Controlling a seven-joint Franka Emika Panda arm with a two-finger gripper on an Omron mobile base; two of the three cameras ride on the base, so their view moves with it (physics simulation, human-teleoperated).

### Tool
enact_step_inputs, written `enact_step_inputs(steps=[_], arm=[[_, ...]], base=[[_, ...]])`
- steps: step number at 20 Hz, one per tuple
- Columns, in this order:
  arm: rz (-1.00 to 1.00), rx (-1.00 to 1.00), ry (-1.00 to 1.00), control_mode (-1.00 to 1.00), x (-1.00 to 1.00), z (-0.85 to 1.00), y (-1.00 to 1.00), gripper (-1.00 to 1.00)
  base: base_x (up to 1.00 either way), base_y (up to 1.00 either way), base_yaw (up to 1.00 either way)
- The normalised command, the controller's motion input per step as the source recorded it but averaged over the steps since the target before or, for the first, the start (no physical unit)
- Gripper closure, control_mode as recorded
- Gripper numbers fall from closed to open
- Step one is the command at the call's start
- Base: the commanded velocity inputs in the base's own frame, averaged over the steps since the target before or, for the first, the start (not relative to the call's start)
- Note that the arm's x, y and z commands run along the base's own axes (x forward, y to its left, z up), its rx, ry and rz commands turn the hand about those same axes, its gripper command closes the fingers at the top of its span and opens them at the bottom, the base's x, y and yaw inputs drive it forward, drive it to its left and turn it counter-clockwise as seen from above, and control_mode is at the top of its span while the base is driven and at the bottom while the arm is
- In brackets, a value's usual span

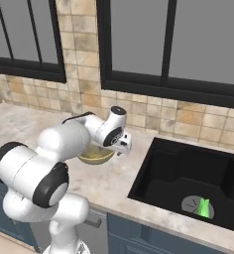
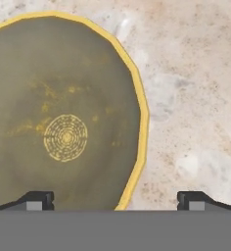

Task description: Clear the mugs and bowl far away from the sink.

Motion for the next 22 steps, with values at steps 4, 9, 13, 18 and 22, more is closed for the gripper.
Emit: enact_step_inputs(steps=[4, 9, 13, 18, 22], arm=[[0.02, 0.07, 0.02, -1.00, 0.14, -0.25, -0.16, -1.00], [0.01, 0.04, 0.00, -1.00, 0.15, -0.21, -0.08, -1.00], [0.00, 0.02, 0.00, -1.00, 0.20, -0.17, 0.00, -1.00], [0.00, 0.00, 0.00, -1.00, 0.15, -0.14, 0.00, -1.00], [0.00, 0.00, 0.02, -1.00, 0.11, -0.15, 0.03, 1.00]], base=[[0.00, 0.00, 0.00], [0.00, 0.00, 0.00], [0.00, 0.00, 0.00], [0.00, 0.00, 0.00], [0.00, 0.00, 0.00]])
